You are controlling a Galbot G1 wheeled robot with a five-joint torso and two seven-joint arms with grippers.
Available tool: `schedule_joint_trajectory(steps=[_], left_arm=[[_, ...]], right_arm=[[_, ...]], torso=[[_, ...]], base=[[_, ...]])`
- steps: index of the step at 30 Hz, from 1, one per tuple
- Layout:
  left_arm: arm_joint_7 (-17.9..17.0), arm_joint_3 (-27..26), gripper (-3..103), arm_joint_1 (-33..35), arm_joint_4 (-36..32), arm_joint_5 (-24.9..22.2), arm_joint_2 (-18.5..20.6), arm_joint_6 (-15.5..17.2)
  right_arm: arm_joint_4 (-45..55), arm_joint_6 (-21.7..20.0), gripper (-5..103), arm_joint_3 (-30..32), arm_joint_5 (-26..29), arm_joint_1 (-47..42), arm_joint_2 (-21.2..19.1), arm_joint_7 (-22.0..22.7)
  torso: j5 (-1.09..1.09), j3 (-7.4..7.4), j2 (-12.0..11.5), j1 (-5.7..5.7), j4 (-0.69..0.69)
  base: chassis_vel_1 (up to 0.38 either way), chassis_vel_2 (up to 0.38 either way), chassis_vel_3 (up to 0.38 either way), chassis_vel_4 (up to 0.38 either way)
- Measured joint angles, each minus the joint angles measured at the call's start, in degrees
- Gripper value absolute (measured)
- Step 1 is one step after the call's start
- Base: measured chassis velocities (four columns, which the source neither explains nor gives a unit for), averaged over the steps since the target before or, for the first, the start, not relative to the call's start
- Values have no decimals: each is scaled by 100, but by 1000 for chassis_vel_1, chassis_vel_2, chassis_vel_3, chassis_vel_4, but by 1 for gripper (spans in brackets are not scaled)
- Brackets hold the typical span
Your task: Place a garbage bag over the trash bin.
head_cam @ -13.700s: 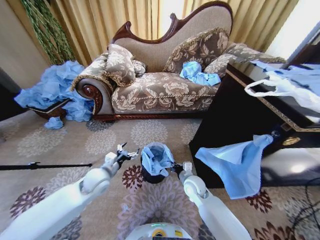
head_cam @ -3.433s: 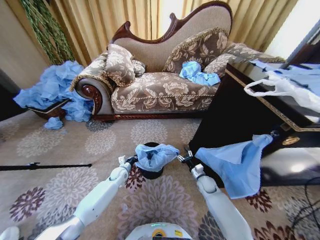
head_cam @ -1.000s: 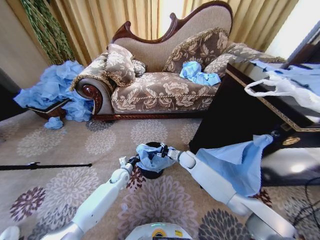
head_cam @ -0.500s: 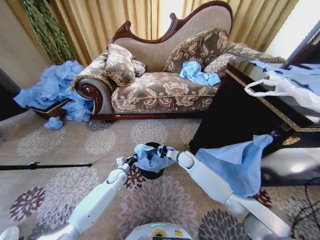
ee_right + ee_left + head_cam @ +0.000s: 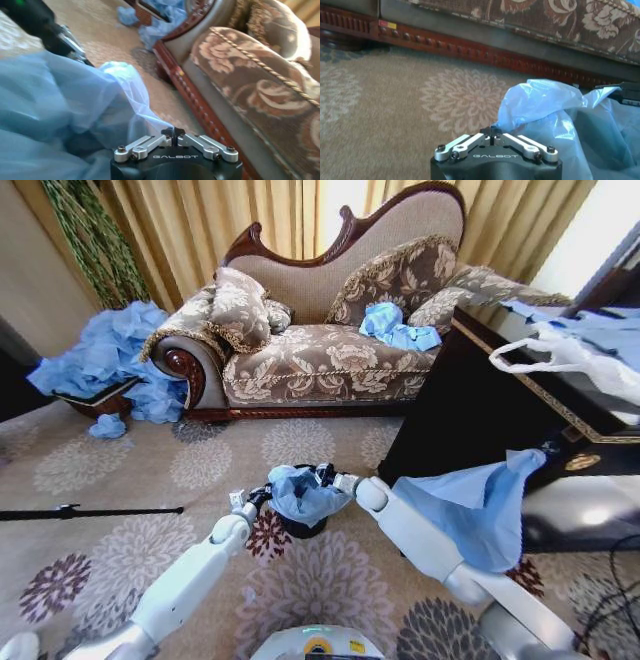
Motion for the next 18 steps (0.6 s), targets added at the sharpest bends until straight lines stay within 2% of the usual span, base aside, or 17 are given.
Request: schedule_joint_trajectory(steps=[4,13,18], left_arm=[[16,40,0,-209,203,-4,-112,7],[68,199,0,-418,853,34,-409,24],[156,256,0,-311,955,127,-390,-3]], right_arm=[[-587,207,0,146,-62,185,206,176],[-1805,423,0,412,54,333,688,42],[-1994,446,0,473,300,272,661,-105]], torso=[[1,0,0,0,-1],[0,0,0,0,2],[0,-1,0,0,-3]], base=[[0,0,0,0],[0,0,0,0],[0,0,0,0]])
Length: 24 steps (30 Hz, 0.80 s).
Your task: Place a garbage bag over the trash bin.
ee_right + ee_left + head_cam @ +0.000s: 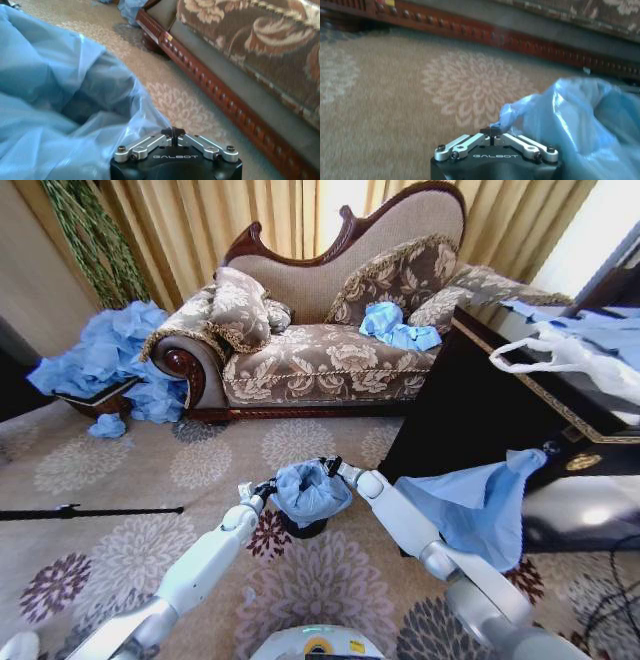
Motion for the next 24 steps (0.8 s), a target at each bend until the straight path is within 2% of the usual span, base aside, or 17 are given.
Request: schedule_joint_trajectory(steps=[2,7,14,22,24], left_arm=[[7,1,0,27,-2,6,3,-1],[17,-30,0,275,-184,15,148,-11],[29,-47,0,438,-273,53,187,-52],[4,-34,10,588,-360,112,182,-67],[-14,-43,20,697,-445,164,274,-55]], right_arm=[[4,-8,0,-3,48,-13,-19,-33],[213,-120,0,-50,584,-103,-276,-250],[-37,193,0,18,898,-296,-236,-338],[-88,316,0,274,1025,-619,-109,-165],[104,244,0,428,1025,-768,-205,-80]], torso=[[-1,0,0,0,0],[1,0,0,0,2],[1,1,0,0,3],[2,1,0,0,4],[0,0,0,0,4]], base=[[0,0,0,0],[0,0,0,0],[0,0,0,0],[0,0,0,0],[0,0,0,0]])
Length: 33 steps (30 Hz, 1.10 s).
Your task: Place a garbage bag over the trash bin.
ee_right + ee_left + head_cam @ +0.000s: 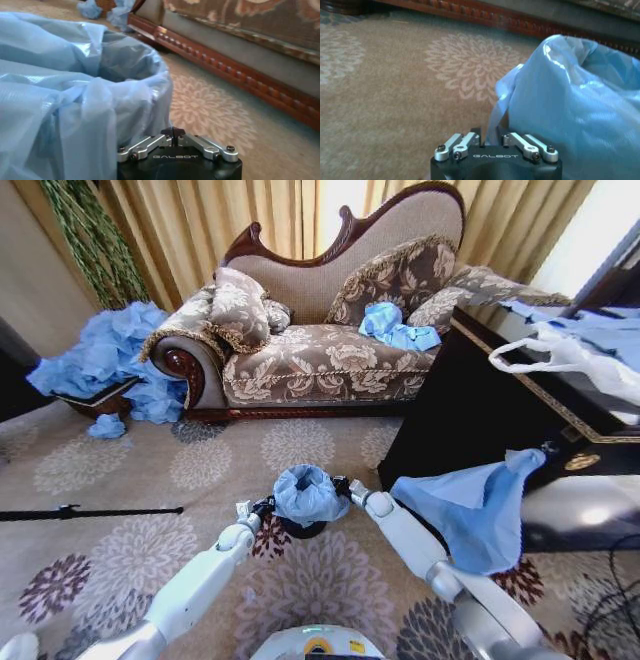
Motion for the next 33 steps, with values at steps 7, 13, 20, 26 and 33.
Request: schedule_joint_trajectory(steps=[7,13,20,26,33], left_arm=[[-17,-190,47,374,-389,105,398,-25],[0,-259,70,455,-713,72,657,-145],[19,-540,90,606,-973,-251,557,-245],[-222,-735,98,618,-1632,-625,669,-263],[-466,-247,75,129,-2816,-255,1315,67]], right_arm=[[831,-275,21,554,87,-652,-287,713],[1531,-401,43,1107,119,-959,-586,1042],[3270,-984,66,1178,955,-1463,-1128,1141],[4613,-1361,87,1031,1493,-1733,-1513,1273],[5753,-1460,89,1616,1899,-2662,-1825,1316]], torso=[[0,0,0,0,-2],[0,1,0,0,-3],[-1,0,1,0,-1],[-2,1,1,0,4],[2,0,1,0,-13]], base=[[0,0,0,0],[0,0,0,0],[0,0,0,0],[0,0,0,0],[0,0,0,0]])
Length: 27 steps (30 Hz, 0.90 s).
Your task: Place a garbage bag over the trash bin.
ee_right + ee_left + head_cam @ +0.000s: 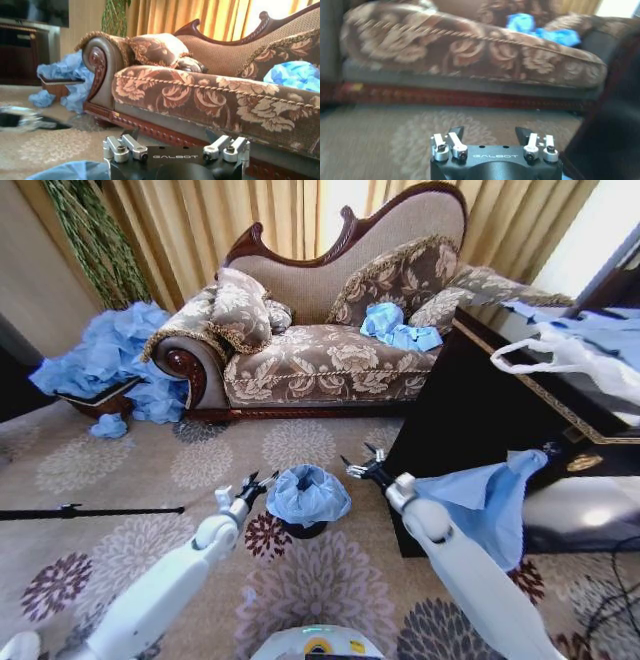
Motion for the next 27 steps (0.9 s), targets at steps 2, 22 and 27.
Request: schedule_joint_trajectory(steps=[2,22,27], left_arm=[[-20,58,70,-26,-232,204,272,85],[66,5315,0,-4832,1183,-199,165,1018],[261,5976,0,-5390,1412,-491,-131,1662]], right_arm=[[67,69,86,-88,45,9,-9,-22],[1589,664,100,1249,539,-983,191,557],[2093,544,100,1287,662,-1282,388,663]], torso=[[-1,0,0,0,7],[4,1,0,2,8],[0,1,-1,1,14]], base=[[0,0,0,0],[0,0,0,0],[0,0,0,0]])
